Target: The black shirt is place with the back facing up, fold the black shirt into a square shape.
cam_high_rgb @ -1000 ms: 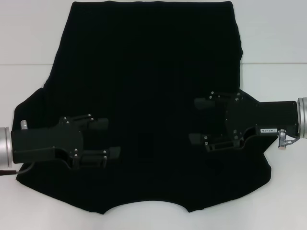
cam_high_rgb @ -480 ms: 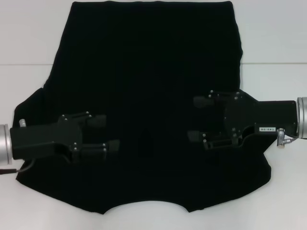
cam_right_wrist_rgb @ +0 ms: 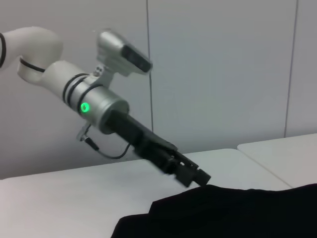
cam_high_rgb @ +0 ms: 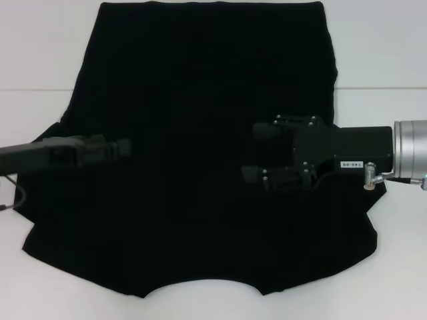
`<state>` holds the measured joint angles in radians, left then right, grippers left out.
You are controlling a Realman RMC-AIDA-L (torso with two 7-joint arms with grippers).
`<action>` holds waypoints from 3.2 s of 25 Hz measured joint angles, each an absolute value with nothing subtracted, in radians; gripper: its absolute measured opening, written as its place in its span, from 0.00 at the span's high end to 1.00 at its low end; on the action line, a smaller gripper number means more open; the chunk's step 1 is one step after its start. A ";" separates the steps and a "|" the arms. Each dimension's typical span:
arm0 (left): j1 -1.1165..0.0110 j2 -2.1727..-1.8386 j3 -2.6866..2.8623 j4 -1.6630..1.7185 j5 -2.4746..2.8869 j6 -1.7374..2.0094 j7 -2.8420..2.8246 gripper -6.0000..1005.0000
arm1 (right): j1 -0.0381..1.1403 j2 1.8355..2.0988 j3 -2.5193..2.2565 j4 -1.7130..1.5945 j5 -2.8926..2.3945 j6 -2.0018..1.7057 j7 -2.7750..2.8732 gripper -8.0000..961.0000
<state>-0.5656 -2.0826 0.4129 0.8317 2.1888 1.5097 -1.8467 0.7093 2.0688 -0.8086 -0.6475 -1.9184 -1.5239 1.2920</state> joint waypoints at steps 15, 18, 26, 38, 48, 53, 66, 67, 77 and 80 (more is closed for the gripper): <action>-0.589 -2.058 0.418 1.015 2.554 1.323 -2.368 0.16 | 0.720 2.074 -0.824 -0.643 -1.919 -1.526 1.296 0.06; -0.605 -2.053 0.423 1.015 2.606 1.312 -2.418 0.16 | 0.719 2.074 -0.825 -0.645 -1.920 -1.526 1.296 0.06; -0.613 -2.056 0.469 1.004 2.667 1.256 -2.488 0.16 | 0.715 2.072 -0.824 -0.646 -1.921 -1.523 1.294 0.06; -0.618 -2.068 0.550 0.948 2.775 1.152 -2.614 0.16 | 0.710 2.072 -0.822 -0.645 -1.920 -1.523 1.286 0.06; -0.611 -2.072 0.551 0.917 2.777 1.128 -2.612 0.17 | 0.710 2.072 -0.821 -0.646 -1.920 -1.525 1.285 0.06; -0.611 -2.074 0.552 0.916 2.777 1.141 -2.607 0.18 | 0.710 2.072 -0.820 -0.646 -1.919 -1.525 1.285 0.07; -0.620 -2.074 0.591 0.918 2.774 1.164 -2.605 0.19 | 0.709 2.072 -0.816 -0.646 -1.914 -1.525 1.283 0.07; -0.621 -2.074 0.592 0.918 2.774 1.164 -2.605 0.19 | 0.709 2.072 -0.816 -0.646 -1.914 -1.524 1.283 0.07; -0.626 -2.074 0.606 0.921 2.776 1.177 -2.573 0.20 | 0.709 2.071 -0.804 -0.647 -1.912 -1.523 1.282 0.07; -0.627 -2.074 0.606 0.921 2.777 1.176 -2.566 0.31 | 0.709 2.071 -0.804 -0.647 -1.912 -1.523 1.282 0.07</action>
<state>-0.6268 -2.0739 0.6064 0.9212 2.7765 1.1762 -2.5664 0.7086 2.0707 -0.8040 -0.6471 -1.9116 -1.5231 1.2823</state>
